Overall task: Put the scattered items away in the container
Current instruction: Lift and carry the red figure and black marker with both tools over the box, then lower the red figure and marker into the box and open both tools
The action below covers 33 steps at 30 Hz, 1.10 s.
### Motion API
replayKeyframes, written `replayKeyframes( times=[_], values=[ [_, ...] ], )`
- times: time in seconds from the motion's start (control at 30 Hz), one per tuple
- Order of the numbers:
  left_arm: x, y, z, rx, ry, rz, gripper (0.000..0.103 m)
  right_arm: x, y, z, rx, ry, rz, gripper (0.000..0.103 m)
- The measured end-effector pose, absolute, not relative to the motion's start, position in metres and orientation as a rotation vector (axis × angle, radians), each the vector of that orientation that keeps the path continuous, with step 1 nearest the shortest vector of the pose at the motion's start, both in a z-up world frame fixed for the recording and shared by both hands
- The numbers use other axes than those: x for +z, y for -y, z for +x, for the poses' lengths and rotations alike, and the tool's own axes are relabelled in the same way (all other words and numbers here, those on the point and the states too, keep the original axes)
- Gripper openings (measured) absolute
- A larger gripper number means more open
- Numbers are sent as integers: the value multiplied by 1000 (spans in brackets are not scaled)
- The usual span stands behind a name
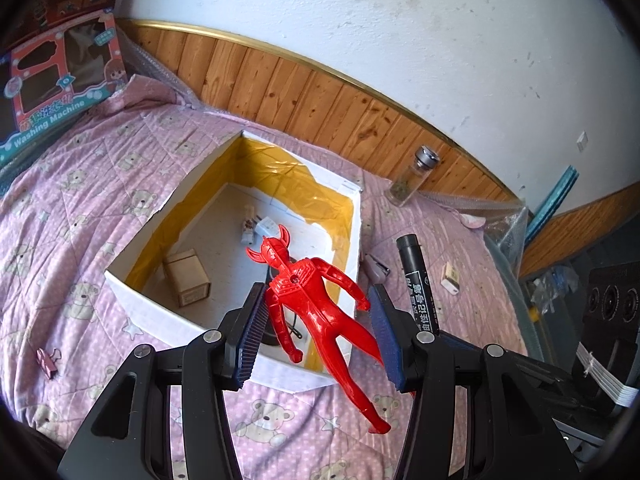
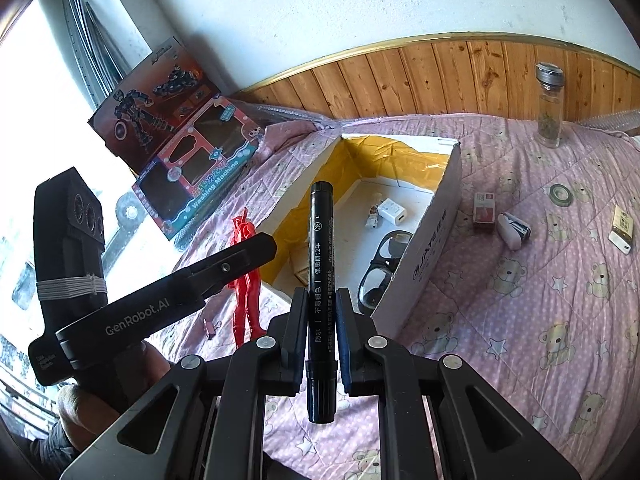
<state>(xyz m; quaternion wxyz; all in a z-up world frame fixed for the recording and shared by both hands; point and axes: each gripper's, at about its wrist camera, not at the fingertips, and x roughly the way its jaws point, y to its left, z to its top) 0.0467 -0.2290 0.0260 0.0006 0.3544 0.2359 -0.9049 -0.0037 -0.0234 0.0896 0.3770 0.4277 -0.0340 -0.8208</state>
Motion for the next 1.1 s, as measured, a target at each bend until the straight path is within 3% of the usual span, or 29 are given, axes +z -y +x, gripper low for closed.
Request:
replayKeyframes(
  times=[1.1],
  values=[
    [16,313,21,-2756,-898,1057,53,103,87,-34,-2076,16,1068,15]
  ],
)
